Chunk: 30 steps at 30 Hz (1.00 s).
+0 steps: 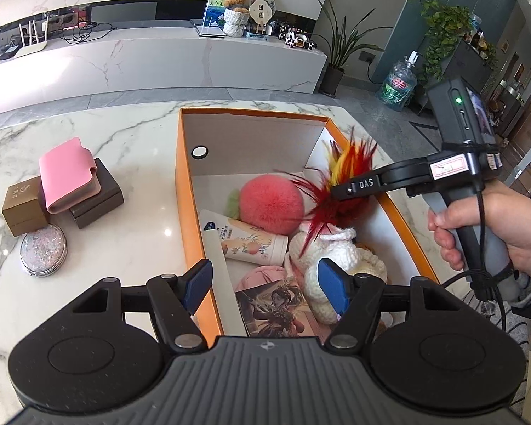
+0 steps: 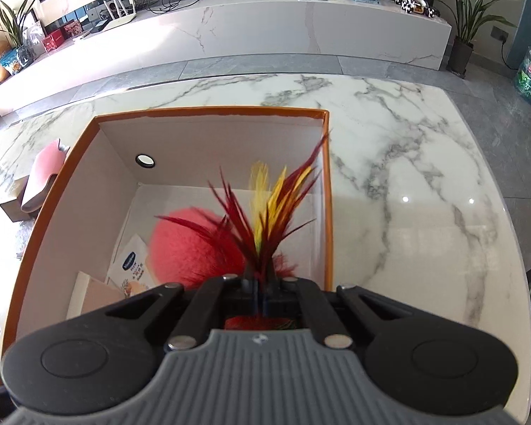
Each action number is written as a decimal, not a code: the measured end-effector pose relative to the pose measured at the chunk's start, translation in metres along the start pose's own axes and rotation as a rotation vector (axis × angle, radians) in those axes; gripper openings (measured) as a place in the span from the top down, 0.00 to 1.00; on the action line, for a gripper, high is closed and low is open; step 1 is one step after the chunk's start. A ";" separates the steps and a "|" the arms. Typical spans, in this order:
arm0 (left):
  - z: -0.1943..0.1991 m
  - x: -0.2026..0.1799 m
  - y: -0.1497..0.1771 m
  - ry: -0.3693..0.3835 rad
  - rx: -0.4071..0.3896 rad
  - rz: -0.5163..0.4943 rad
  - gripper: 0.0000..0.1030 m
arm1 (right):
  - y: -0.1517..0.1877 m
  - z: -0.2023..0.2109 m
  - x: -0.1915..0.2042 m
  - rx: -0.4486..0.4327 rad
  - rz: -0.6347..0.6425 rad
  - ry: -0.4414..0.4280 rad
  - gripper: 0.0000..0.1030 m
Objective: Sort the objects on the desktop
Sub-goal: 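Open the right tool to release the shuttlecock while the left lowers the card box in and opens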
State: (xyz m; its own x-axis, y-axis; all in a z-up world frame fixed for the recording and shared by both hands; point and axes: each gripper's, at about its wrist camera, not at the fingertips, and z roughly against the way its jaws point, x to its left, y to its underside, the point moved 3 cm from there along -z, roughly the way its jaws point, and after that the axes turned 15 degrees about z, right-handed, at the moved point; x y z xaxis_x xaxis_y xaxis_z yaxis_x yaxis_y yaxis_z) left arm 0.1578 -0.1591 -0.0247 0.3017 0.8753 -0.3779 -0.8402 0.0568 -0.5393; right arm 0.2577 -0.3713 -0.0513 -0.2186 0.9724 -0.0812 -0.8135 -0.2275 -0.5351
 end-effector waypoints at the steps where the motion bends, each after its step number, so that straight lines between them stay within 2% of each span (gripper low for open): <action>1: -0.001 0.000 0.000 -0.007 0.003 0.000 0.25 | 0.003 0.002 0.001 -0.004 0.015 0.006 0.98; 8: 0.001 0.000 0.001 -0.024 0.009 -0.004 0.25 | 0.012 0.007 0.008 -0.012 0.084 0.021 0.96; 15: -0.003 -0.002 -0.004 -0.038 0.026 -0.023 0.25 | 0.015 0.012 0.004 -0.003 0.029 -0.015 0.94; 17: -0.002 -0.002 -0.004 -0.044 0.021 -0.023 0.25 | 0.015 0.015 0.003 -0.006 0.016 -0.025 0.89; 18: 0.000 -0.001 -0.003 -0.042 0.020 -0.022 0.25 | 0.015 0.017 0.003 -0.011 0.015 -0.028 0.81; 19: 0.001 -0.001 -0.003 -0.041 0.020 -0.020 0.25 | 0.015 0.019 0.004 -0.018 0.019 -0.033 0.69; 21: 0.001 0.000 -0.002 -0.044 0.026 -0.021 0.25 | 0.014 0.022 0.007 -0.015 0.028 -0.061 0.59; 24: 0.002 0.000 0.000 -0.053 0.029 -0.029 0.25 | 0.012 0.025 0.010 -0.003 0.019 -0.074 0.52; 27: 0.003 0.001 0.001 -0.057 0.032 -0.030 0.25 | 0.011 0.032 0.012 -0.013 0.013 -0.059 0.38; 30: 0.006 0.003 0.001 -0.054 0.030 -0.033 0.25 | 0.010 0.043 0.008 -0.029 -0.014 -0.067 0.36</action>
State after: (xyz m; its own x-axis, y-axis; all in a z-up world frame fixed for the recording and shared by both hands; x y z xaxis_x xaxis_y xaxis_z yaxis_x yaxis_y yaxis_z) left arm 0.1555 -0.1538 -0.0221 0.3050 0.8975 -0.3187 -0.8437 0.0994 -0.5276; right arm 0.2249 -0.3680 -0.0206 -0.2439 0.9696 -0.0179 -0.8010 -0.2118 -0.5599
